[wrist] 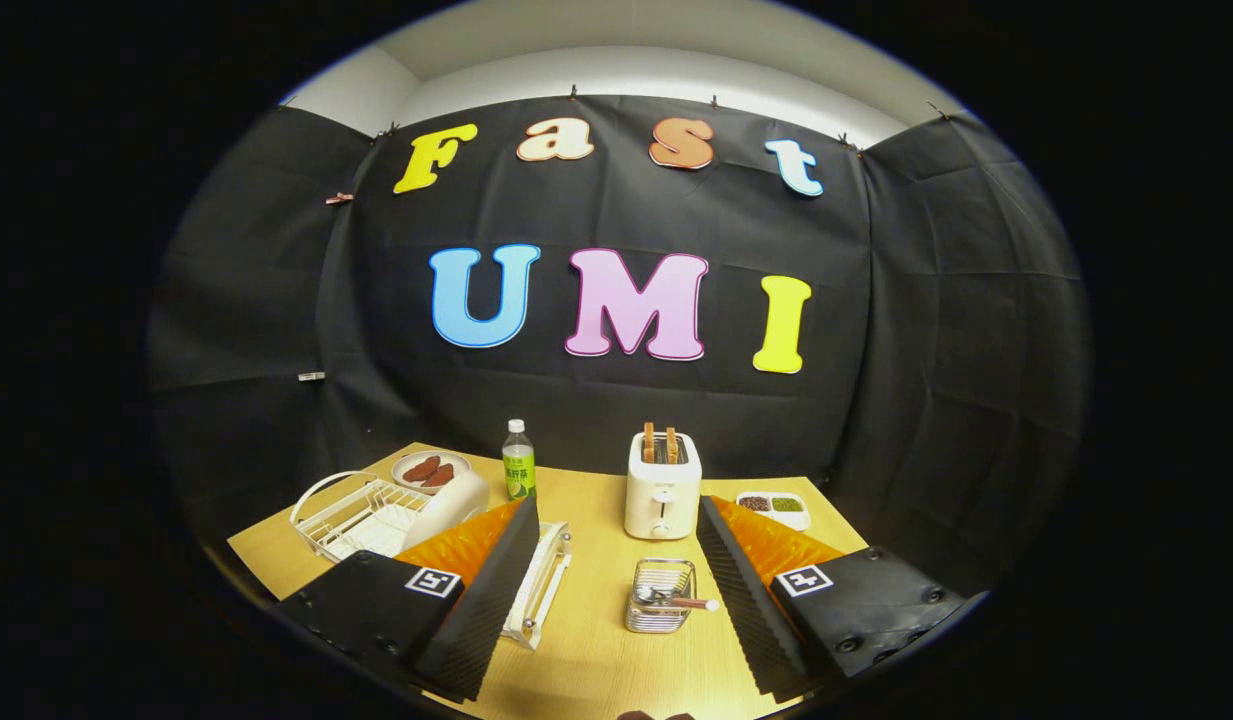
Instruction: Take the plate from the dish rack, then take the spoon from the basket and place it into the plate.
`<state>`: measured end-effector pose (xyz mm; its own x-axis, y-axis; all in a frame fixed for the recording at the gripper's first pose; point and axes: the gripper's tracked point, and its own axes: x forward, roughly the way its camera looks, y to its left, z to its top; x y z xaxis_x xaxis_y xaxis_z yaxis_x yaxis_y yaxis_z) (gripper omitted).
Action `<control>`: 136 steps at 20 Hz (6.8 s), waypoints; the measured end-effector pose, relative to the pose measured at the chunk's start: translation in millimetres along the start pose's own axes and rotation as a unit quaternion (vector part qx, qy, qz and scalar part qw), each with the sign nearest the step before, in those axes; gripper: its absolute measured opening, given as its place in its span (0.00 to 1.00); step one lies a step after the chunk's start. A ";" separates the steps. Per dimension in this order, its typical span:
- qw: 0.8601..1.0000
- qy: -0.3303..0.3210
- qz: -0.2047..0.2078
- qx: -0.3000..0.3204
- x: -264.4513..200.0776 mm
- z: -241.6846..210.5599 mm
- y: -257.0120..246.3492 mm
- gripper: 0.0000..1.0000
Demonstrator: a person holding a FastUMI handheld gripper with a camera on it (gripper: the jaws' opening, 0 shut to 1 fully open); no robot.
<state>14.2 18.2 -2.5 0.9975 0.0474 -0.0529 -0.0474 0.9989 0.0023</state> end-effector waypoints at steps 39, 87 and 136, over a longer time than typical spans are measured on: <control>0.919 0.377 0.105 0.038 197.7 -141.5 192.7 0.54; 0.909 0.392 0.114 0.088 121.3 -90.3 120.8 0.28; 0.946 0.265 0.173 0.075 48.0 -226.9 -138.0 0.99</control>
<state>56.6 -117.4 -232.0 0.7551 0.4036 -0.5167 -0.3179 0.9146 0.2499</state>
